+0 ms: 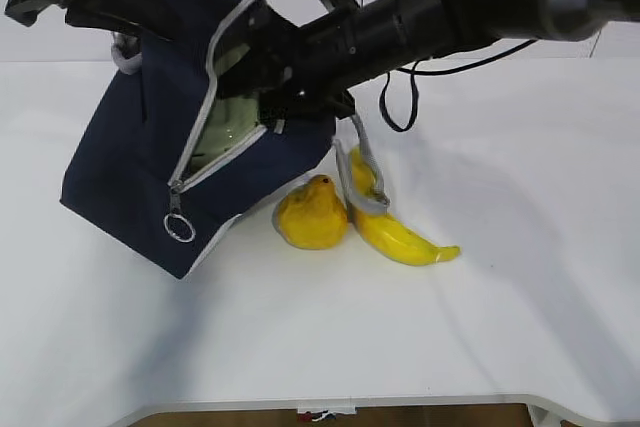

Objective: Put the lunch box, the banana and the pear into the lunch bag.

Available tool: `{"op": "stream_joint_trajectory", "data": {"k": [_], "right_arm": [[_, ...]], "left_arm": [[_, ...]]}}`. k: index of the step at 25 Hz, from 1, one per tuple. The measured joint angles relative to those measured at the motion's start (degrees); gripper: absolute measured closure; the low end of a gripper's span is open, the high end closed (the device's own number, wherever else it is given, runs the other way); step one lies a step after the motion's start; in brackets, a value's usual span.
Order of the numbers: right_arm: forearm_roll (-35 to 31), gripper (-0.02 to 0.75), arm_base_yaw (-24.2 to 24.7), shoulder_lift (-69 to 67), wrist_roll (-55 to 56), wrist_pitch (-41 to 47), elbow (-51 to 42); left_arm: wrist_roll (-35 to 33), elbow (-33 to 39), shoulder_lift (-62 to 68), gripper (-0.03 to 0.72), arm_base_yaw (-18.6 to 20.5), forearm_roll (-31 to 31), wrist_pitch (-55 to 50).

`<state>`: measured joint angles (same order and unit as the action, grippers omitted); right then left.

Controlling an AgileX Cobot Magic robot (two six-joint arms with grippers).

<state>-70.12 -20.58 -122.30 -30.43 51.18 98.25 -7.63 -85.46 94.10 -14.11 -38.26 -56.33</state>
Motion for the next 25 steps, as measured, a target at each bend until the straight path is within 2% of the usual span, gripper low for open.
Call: {"op": "stream_joint_trajectory", "data": {"k": [6, 16, 25], "right_arm": [[1.86, 0.349, -1.71, -5.35, 0.91, -0.12, 4.4], [3.49, 0.35, -1.71, -10.32, 2.5, -0.69, 5.82], [6.23, 0.35, -1.97, -10.32, 2.73, -3.67, 6.14]], "left_arm": [[-0.1, 0.0, 0.13, 0.688, 0.0, 3.12, 0.0], [1.12, -0.33, 1.06, 0.688, -0.13, 9.8, -1.49], [1.25, -0.33, 5.05, 0.689, -0.13, 10.19, -2.6]]}}
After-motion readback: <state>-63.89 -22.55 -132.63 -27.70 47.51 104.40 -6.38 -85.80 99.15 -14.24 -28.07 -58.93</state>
